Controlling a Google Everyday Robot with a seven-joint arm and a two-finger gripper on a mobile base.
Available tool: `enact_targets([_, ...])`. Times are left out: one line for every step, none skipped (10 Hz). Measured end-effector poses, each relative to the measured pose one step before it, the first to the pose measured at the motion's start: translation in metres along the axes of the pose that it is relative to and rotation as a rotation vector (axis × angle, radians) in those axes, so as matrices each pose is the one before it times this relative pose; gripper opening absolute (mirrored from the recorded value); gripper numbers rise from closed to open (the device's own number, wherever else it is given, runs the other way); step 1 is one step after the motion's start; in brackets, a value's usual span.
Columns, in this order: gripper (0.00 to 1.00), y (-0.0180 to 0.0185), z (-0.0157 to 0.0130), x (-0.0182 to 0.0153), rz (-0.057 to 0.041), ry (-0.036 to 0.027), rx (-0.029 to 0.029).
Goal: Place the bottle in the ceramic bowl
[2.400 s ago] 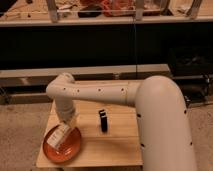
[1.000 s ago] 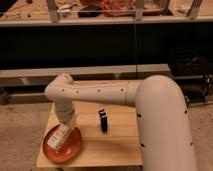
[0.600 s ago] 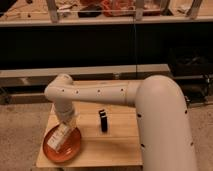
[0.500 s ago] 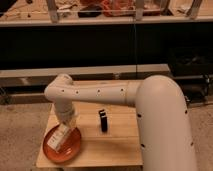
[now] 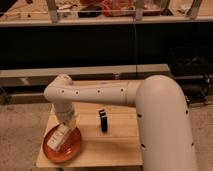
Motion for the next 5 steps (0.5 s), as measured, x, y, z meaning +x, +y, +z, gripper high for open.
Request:
enact_targets([0.17, 0.00015, 0.00013, -0.00011, -0.00088, 0.00065, -0.00009])
enact_targets([0.17, 0.00011, 0.00000, -0.00032, -0.00126, 0.00064, -0.00002])
enact_targets([0.15, -0.00003, 0.00036, -0.00054, -0.00173, 0.00040, -0.00024])
enact_targets([0.11, 0.00003, -0.00011, -0.00038, -0.00138, 0.00143, 0.00074])
enact_targets([0.11, 0.00023, 0.00046, -0.00031, -0.00125, 0.00123, -0.00047])
